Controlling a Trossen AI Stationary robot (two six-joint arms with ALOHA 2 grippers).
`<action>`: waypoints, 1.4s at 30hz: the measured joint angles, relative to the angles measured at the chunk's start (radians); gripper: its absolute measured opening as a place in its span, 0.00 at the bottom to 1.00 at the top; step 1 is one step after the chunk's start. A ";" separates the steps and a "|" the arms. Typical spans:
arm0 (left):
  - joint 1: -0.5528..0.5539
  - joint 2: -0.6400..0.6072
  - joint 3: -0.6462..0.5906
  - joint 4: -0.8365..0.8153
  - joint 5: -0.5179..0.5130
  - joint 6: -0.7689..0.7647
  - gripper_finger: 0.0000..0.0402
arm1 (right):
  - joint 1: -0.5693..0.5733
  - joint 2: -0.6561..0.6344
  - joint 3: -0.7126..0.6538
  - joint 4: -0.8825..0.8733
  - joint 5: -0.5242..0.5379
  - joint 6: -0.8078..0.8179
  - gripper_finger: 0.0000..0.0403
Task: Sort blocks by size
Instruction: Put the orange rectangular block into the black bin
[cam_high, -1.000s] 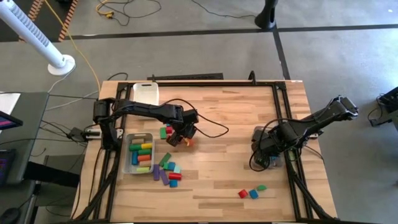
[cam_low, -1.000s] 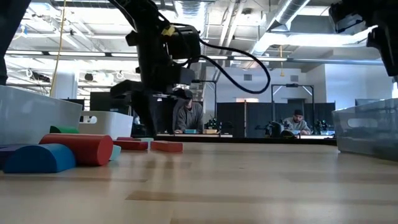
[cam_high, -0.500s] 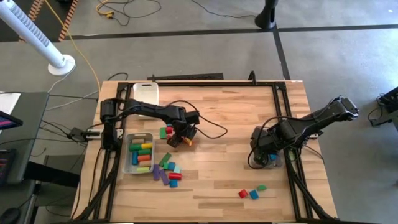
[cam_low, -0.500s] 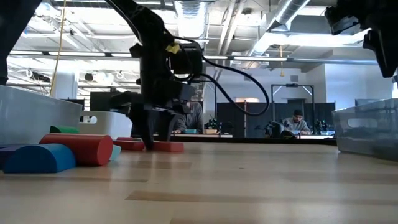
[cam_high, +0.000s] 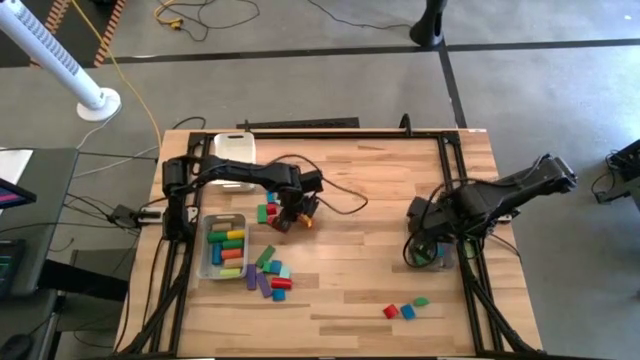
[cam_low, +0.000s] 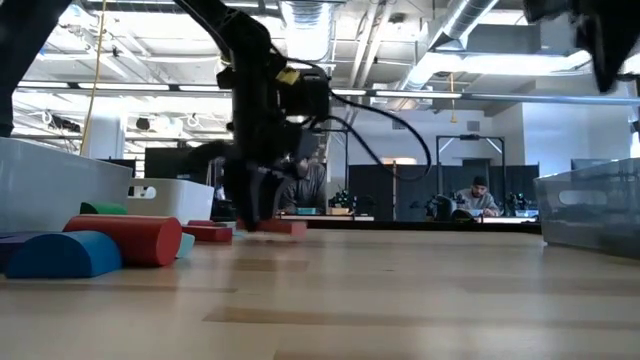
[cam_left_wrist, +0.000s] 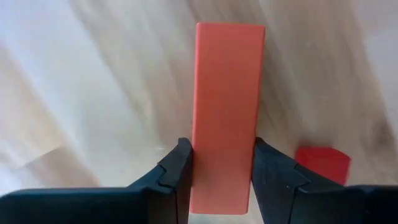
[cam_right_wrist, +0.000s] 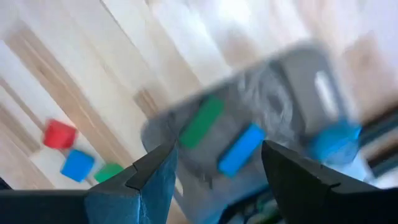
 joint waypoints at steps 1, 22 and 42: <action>0.004 0.000 0.026 -0.015 0.011 -0.009 0.30 | 0.002 0.000 0.026 0.012 0.019 -0.024 0.64; 0.125 -0.003 0.491 -0.122 0.821 -0.404 0.30 | -0.039 0.174 0.250 0.506 0.281 -0.751 0.64; 0.095 -0.004 0.491 -0.131 1.032 -0.427 0.30 | -0.126 0.360 0.401 0.593 0.373 -1.106 0.64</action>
